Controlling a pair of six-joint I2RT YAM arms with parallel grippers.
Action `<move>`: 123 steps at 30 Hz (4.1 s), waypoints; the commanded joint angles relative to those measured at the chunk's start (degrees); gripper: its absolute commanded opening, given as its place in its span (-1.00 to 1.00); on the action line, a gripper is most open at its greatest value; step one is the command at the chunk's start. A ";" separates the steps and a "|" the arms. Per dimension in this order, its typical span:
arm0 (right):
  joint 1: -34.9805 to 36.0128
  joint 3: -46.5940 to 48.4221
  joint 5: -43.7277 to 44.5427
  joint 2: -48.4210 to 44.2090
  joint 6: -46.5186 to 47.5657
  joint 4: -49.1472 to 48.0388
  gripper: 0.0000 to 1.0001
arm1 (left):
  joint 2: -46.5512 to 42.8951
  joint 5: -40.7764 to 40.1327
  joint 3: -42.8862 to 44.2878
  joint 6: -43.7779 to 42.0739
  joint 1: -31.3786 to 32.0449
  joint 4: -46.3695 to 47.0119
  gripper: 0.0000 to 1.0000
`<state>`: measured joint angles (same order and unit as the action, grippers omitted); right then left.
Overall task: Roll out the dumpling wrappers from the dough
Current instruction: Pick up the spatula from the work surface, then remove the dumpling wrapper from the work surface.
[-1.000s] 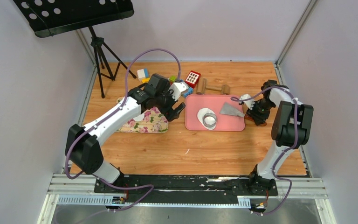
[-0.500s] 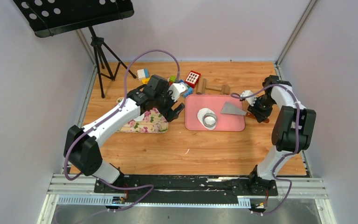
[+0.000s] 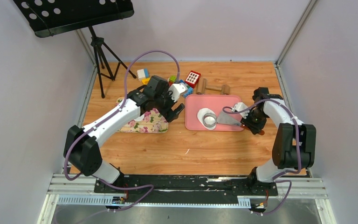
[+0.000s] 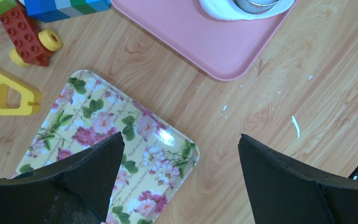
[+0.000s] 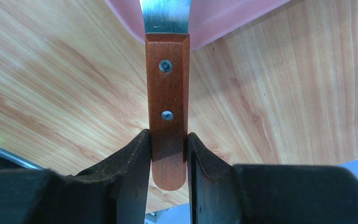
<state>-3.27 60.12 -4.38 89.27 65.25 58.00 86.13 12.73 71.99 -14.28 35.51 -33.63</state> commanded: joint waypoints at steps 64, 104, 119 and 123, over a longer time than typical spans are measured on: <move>-6.22 -3.23 -27.40 5.43 -2.36 -4.79 -1.00 | -2.28 2.92 -1.00 0.91 -0.16 3.17 1.00; -8.60 6.17 -33.08 0.07 10.05 12.74 -1.00 | -1.06 1.33 -0.62 0.60 -0.14 3.13 1.00; -2.14 5.27 -27.08 -7.70 6.99 13.32 -1.00 | -1.23 0.80 -0.53 0.64 -0.09 3.14 1.00; -0.18 5.60 -24.79 -9.80 6.01 13.72 -1.00 | -1.22 0.76 -0.53 0.62 -0.09 3.14 1.00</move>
<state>-5.13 64.55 -30.20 82.70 72.07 70.37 85.21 13.41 71.18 -13.41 35.48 -31.92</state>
